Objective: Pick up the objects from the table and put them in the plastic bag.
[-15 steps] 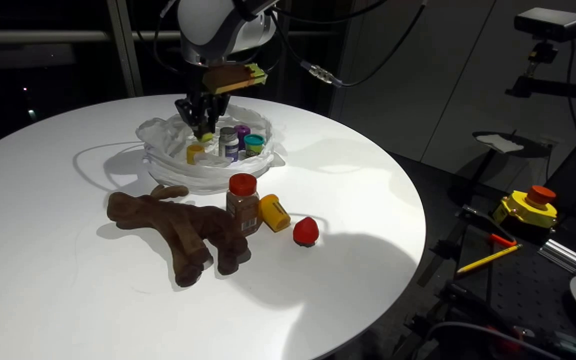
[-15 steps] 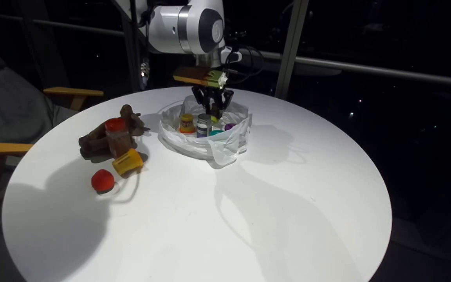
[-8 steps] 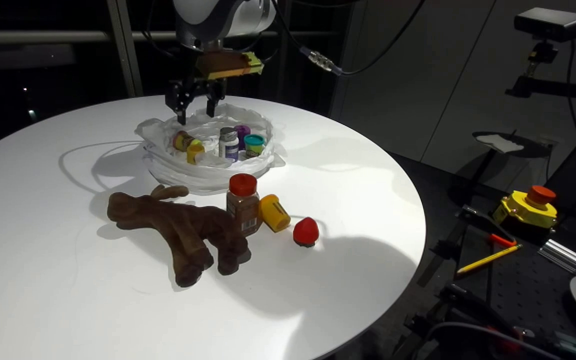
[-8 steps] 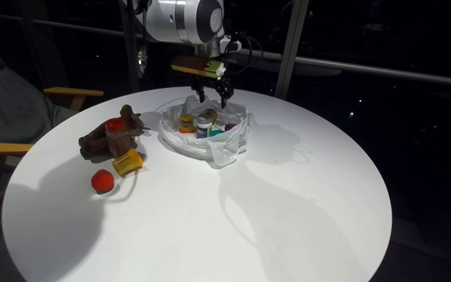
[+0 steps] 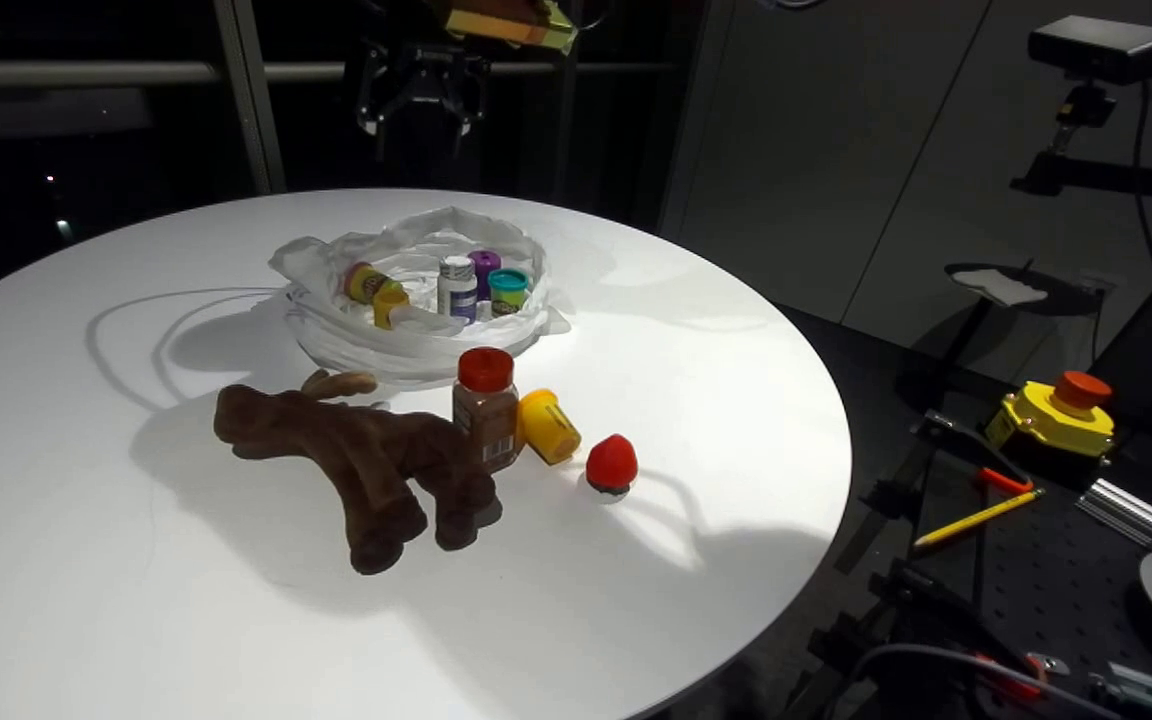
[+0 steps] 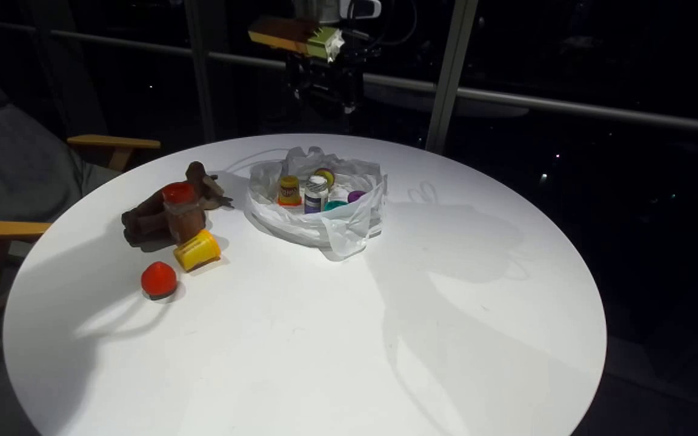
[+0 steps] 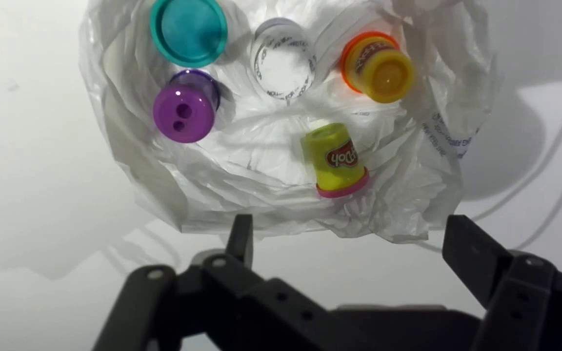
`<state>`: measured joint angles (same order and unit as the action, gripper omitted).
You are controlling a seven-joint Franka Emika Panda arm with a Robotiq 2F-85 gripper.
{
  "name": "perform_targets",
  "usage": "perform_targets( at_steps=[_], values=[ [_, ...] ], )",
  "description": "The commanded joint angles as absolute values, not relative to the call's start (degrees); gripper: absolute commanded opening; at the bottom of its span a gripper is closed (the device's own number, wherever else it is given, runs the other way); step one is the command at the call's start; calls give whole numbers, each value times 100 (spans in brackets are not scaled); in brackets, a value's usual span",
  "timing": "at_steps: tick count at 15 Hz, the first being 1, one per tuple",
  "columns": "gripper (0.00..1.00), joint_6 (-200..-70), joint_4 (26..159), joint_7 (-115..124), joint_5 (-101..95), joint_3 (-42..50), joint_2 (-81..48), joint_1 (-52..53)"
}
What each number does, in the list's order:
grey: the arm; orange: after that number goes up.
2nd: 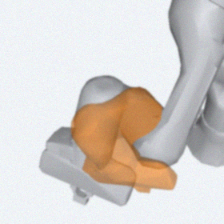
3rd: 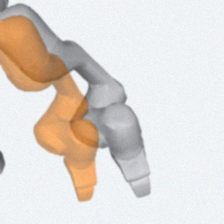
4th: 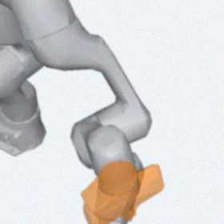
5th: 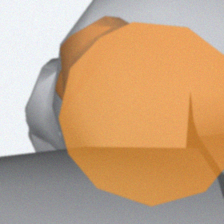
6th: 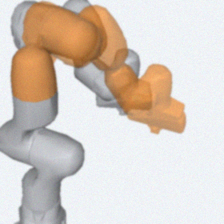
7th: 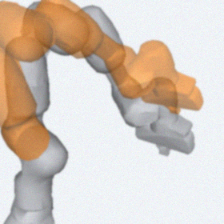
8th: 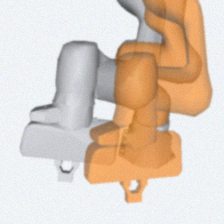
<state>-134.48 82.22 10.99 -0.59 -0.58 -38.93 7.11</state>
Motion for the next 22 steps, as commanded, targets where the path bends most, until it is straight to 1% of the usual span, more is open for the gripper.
perform_targets(
  at_steps=[1,7,11,13,15,18,22],
  values=[
    [100,-13589,9627,1286,100,-150,-2819,770],
    [100,-13754,11420,1342,252,-499,-1698,912],
    [100,-14231,12677,2144,127,-610,-1108,1272],
    [100,-14526,13079,2496,137,-701,-1014,1428],
    [100,-15031,13375,2908,-29,-726,-963,1603],
    [100,-15752,13556,3716,-720,-532,-1022,1912],
    [100,-15848,13409,4789,-1911,-175,-1264,2202]
  ],
)
